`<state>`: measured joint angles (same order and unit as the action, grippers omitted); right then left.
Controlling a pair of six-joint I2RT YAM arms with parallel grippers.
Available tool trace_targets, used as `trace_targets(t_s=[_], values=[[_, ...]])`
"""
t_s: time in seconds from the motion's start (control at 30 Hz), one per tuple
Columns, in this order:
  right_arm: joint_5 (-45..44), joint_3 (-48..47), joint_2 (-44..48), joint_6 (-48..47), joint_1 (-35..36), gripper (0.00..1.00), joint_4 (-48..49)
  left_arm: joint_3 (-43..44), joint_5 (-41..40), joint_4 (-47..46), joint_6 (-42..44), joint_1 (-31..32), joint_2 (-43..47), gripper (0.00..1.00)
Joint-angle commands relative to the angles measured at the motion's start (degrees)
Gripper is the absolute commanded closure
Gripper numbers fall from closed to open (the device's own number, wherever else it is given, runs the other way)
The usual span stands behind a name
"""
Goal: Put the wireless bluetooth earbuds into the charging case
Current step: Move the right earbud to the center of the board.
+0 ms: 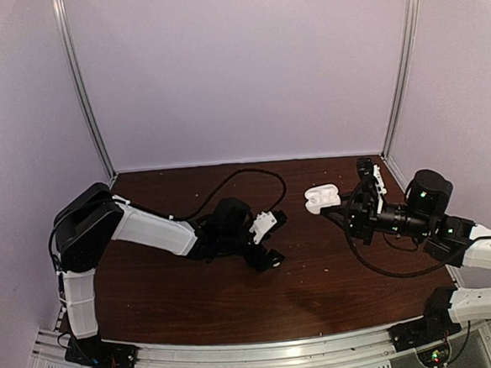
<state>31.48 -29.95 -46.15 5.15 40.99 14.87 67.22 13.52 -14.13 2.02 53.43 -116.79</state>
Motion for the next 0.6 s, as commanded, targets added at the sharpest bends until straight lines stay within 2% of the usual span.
trace_targets(t_s=[0.0, 0.27, 0.57], values=[[0.6, 0.0, 0.4, 0.3, -0.2, 1.00, 0.9, 1.6, -6.6, 0.8, 0.2, 1.9, -1.5, 0.04], [0.4, 0.0, 0.7, 0.2, -0.2, 1.00, 0.4, 2.3, -11.3, 2.6, -0.3, 3.3, -4.0, 0.02], [0.6, -0.3, 0.5, -0.3, -0.2, 1.00, -0.1, -2.0, -20.0, 4.4, -1.0, 2.0, -1.1, 0.02]])
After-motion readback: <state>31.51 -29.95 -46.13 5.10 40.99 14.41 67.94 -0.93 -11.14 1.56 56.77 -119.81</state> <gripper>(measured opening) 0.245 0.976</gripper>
